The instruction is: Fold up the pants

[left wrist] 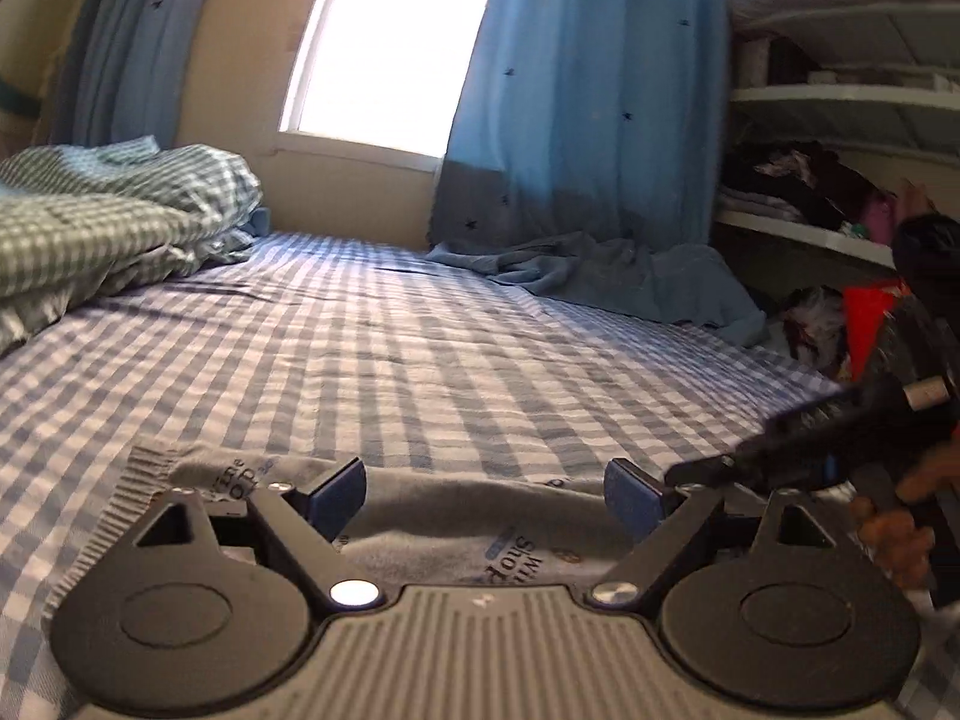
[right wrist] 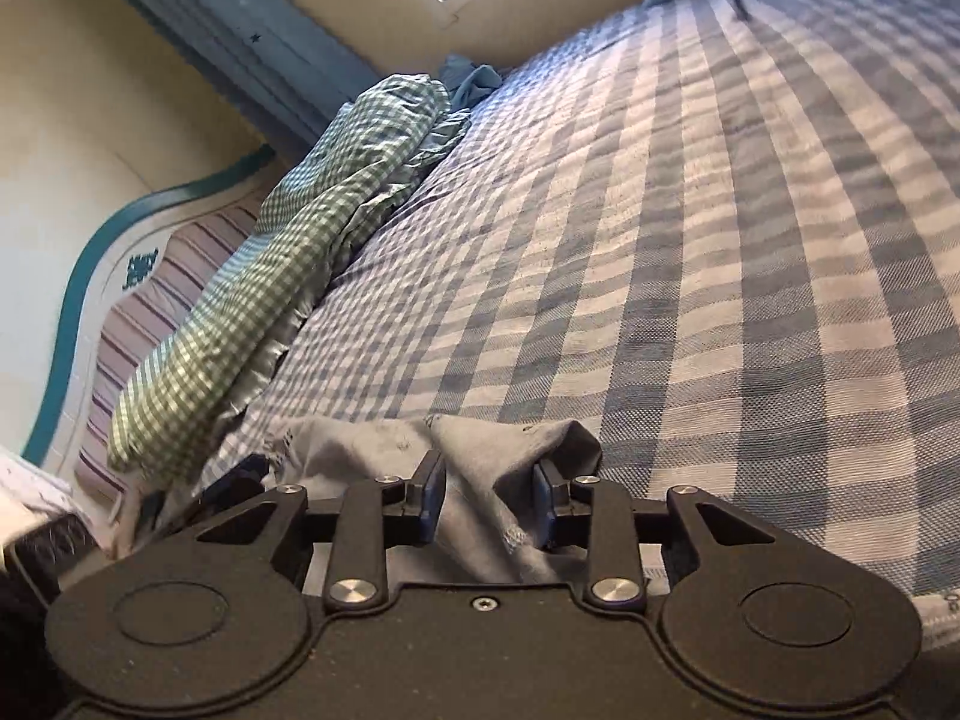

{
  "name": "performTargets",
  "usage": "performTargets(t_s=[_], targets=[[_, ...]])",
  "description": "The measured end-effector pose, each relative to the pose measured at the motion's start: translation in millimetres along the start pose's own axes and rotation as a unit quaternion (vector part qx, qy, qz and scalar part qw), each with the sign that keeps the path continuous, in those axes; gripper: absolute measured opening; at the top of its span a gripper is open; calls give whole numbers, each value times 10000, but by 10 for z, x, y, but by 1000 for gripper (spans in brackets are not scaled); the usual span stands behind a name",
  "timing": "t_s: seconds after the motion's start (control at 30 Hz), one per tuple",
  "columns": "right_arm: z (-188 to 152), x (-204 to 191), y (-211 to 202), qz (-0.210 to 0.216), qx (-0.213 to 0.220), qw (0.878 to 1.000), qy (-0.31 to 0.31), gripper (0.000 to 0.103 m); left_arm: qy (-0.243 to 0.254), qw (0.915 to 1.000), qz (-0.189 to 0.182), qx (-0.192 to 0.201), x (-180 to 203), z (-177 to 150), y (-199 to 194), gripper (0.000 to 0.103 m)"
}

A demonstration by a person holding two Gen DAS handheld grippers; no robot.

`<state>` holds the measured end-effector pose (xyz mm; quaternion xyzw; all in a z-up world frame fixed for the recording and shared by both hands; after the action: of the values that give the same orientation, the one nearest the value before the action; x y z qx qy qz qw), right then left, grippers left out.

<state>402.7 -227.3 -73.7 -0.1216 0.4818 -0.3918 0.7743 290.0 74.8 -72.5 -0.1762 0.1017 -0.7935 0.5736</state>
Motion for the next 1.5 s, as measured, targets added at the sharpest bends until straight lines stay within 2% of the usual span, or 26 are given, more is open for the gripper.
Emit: performTargets(t_s=[0.07,0.17,0.33,0.43,0.47,0.5,0.53,0.63,0.7,0.73,0.8,0.87,0.9,0.93,0.97,1.0,1.03,1.07,1.13,1.17,1.23,1.27,1.33,1.4,1.43,1.5], targets=[[120,-91,3,-400,186,9982,-399,0,324,9988,23,-367,98,-40,104,89],[377,-96,-8,-523,446,9964,-497,0,360,9901,391,-1295,71,-111,370,87],[526,56,337,-967,4,9921,-805,0,461,9886,433,-1363,99,-156,367,87],[547,185,348,-760,-199,9958,-479,4,389,9897,367,-1330,71,-149,337,88],[559,188,247,-740,-149,9963,-413,19,298,9906,305,-1301,32,-134,331,88],[561,156,112,-947,1,9943,-490,42,209,9913,247,-1273,8,-130,317,89],[545,100,-44,-1175,149,9902,-745,52,102,9922,185,-1227,-46,-112,309,89],[285,-116,-529,-1917,423,9660,-1682,60,-53,9956,118,-928,-60,-77,201,89],[-67,-234,-828,-2410,643,9426,-2220,73,39,9973,-77,-730,33,-57,118,89],[-264,-271,-946,-2561,737,9318,-2465,76,97,9975,-129,-694,115,-49,91,90],[-681,-300,-1122,-2866,805,9092,-2912,86,251,9964,-289,-757,343,-50,55,90],[-1074,-294,-1248,-3200,890,8835,-3303,86,661,9923,-435,-956,612,-113,49,92],[-1228,-258,-1302,-3380,891,8739,-3377,86,959,9883,-370,-1127,743,-166,64,92],[-1361,-196,-1361,-3566,863,8686,-3331,86,1358,9809,-183,-1381,906,-249,100,92],[-1493,-107,-1426,-3763,793,8672,-3164,86,1731,9718,32,-1603,1022,-347,126,90],[-1594,-15,-1512,-3864,729,8704,-2963,86,1991,9672,200,-1567,1100,-423,104,90],[-1693,71,-1647,-3841,829,8775,-2748,86,2104,9663,262,-1461,1133,-451,39,91],[-1791,167,-1832,-3782,1014,8859,-2487,87,2185,9628,291,-1564,1145,-463,2,91],[-1938,313,-2121,-3839,1169,8910,-2121,92,2114,9620,369,-1690,1106,-469,-85,91],[-1999,388,-2249,-3899,1218,8899,-2029,96,2057,9620,382,-1757,1081,-472,-132,91],[-2128,511,-2490,-4077,1376,8818,-1930,95,1871,9620,485,-1927,1066,-403,-197,91],[-2192,552,-2633,-4025,1539,8829,-1866,95,1743,9625,521,-2011,1074,-337,-220,92],[-2290,650,-2909,-3944,1937,8829,-1653,97,1460,9692,394,-1944,1190,-182,-254,96],[-2330,789,-3148,-3899,2233,8821,-1413,102,1352,9763,59,-1691,1431,-35,-239,102],[-2333,872,-3235,-3858,2285,8848,-1268,102,1407,9773,-94,-1584,1596,6,-196,102],[-2308,1088,-3418,-3828,2434,8864,-924,102,1749,9734,-336,-1439,2020,16,-17,102]])
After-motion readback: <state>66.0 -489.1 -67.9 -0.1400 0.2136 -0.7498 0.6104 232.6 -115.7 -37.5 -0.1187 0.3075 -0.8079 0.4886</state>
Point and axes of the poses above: each gripper's, at about its wrist camera, not at the fingertips, and y roughly the way its jaws point, x to its right, z to its top, the point moved 1 cm from there along y, roughly the way its jaws point, and after that the axes turned 1 degree about z, right-handed, at the moved point
